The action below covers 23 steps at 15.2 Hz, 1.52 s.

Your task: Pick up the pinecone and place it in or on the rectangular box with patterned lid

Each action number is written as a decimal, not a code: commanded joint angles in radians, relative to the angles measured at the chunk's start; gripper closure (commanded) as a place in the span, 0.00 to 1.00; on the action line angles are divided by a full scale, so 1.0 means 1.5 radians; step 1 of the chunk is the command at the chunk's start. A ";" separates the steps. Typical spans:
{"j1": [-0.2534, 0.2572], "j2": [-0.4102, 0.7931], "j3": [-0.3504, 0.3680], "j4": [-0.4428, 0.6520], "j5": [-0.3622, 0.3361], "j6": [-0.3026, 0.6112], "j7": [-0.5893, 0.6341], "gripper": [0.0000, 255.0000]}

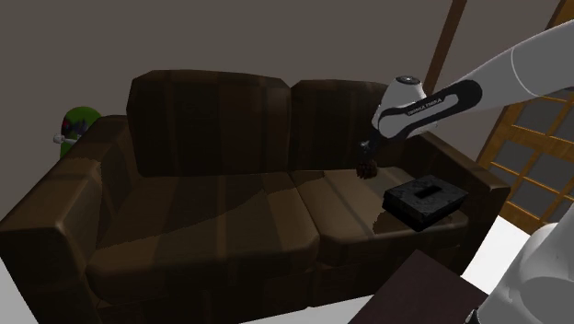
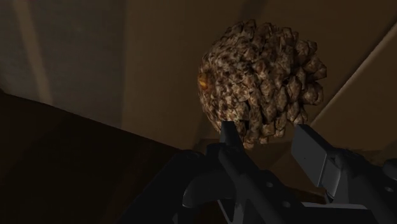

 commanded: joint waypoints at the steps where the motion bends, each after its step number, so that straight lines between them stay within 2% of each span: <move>1: -0.013 -0.011 -0.019 -0.009 0.011 0.005 -0.042 1.00; 13: -0.069 -0.029 -0.152 0.010 0.117 -0.008 -0.317 1.00; 18: -0.086 -0.004 -0.212 0.051 0.191 -0.029 -0.447 1.00; 23: -0.110 0.046 -0.266 0.114 0.290 -0.063 -0.587 1.00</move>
